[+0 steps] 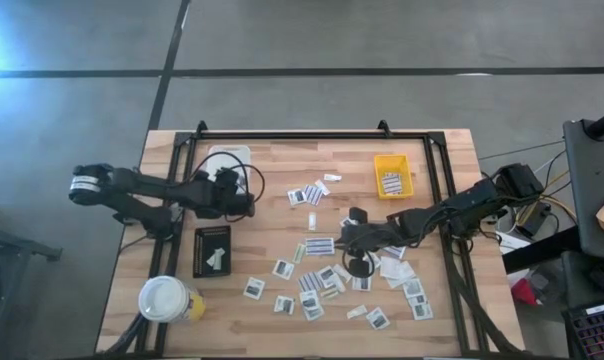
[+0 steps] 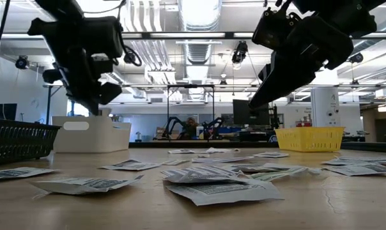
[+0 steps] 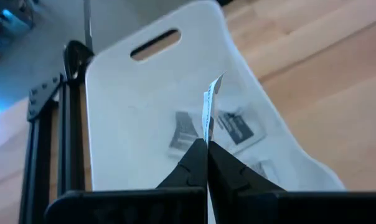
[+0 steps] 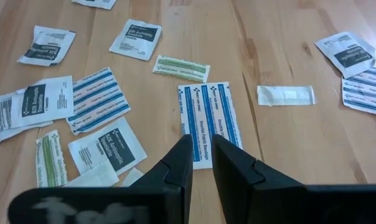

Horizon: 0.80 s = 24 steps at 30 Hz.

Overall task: Pick & Place First Aid Supplies
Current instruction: Put the gray towelette pack into the white bin, then put the blue bandage pack into the yellow bin

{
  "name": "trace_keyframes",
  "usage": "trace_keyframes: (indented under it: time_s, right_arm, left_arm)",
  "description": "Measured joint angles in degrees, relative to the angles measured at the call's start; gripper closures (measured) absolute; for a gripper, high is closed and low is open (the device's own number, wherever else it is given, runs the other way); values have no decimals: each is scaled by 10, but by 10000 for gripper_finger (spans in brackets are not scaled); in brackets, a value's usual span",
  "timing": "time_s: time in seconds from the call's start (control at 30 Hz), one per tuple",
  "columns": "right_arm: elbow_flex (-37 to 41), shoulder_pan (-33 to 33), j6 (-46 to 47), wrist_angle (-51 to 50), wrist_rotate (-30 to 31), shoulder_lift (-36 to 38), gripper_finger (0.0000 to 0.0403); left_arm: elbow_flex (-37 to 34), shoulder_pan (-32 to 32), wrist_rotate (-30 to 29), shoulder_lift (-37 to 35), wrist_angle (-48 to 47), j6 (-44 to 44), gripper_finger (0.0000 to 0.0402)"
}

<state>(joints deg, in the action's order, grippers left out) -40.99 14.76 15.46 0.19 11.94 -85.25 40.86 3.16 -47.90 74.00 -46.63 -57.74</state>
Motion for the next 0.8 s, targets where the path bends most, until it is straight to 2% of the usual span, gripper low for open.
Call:
trace_keyframes:
  time_s: [0.47, 0.8]
  right_arm:
    - [0, 0, 16, 0, -5, 0, 333]
    - [0, 0, 17, 0, -5, 0, 332]
  left_arm:
    - [-18, 6, 2, 0, 1, -19, 394]
    - [-17, 7, 0, 0, 2, -19, 327]
